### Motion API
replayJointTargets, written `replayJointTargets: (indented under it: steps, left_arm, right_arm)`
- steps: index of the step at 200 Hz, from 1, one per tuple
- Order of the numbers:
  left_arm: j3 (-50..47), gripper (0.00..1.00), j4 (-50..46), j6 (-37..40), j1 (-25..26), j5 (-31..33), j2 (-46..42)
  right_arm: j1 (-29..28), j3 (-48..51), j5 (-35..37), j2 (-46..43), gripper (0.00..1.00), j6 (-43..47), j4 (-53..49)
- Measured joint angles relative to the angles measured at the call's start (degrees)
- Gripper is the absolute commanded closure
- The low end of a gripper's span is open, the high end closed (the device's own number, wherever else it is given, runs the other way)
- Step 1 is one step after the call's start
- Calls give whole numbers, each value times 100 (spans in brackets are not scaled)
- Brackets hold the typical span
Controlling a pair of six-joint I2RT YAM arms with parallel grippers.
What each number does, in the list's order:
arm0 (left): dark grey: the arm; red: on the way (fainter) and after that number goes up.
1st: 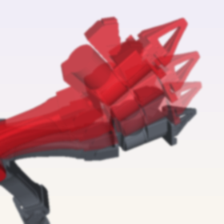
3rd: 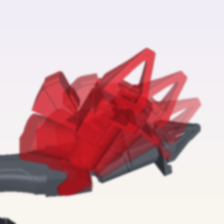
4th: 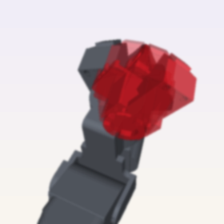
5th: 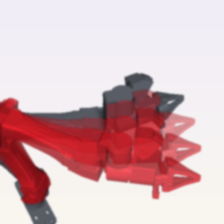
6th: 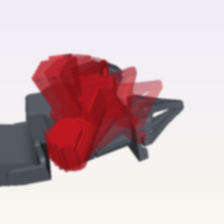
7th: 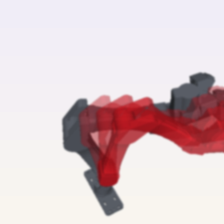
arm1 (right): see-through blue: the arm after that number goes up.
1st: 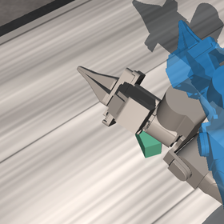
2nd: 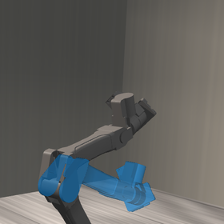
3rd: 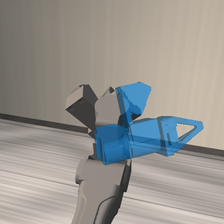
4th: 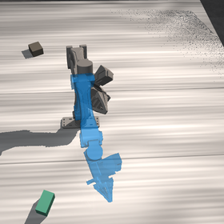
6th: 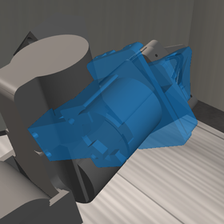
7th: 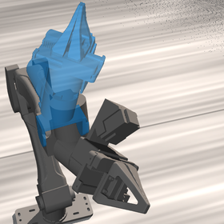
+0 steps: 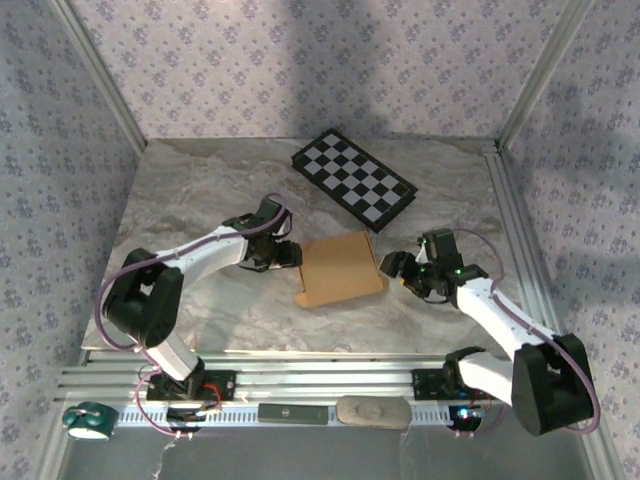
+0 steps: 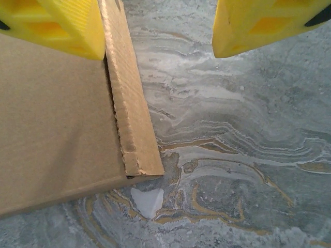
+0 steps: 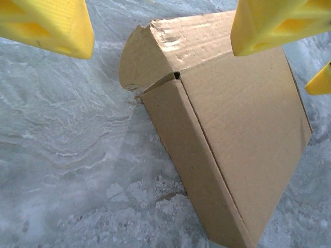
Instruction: Fold the paper box
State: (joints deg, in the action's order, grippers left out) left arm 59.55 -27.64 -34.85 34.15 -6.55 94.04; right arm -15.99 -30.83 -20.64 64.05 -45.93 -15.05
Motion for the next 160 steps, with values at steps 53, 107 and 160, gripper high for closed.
replayJointTargets:
  steps: [53, 107, 160]
  left_arm:
    - [354, 49, -37, 313, 42, 365, 72]
    - [374, 47, -461, 90, 498, 225, -339]
    - [-841, 46, -249, -719, 1047, -299, -1451]
  right_arm:
    - [-339, 149, -9, -39, 35, -492, 297]
    - [-452, -772, 656, 393, 35, 343, -885]
    - [-697, -1198, 697, 1207, 37, 951, -1239]
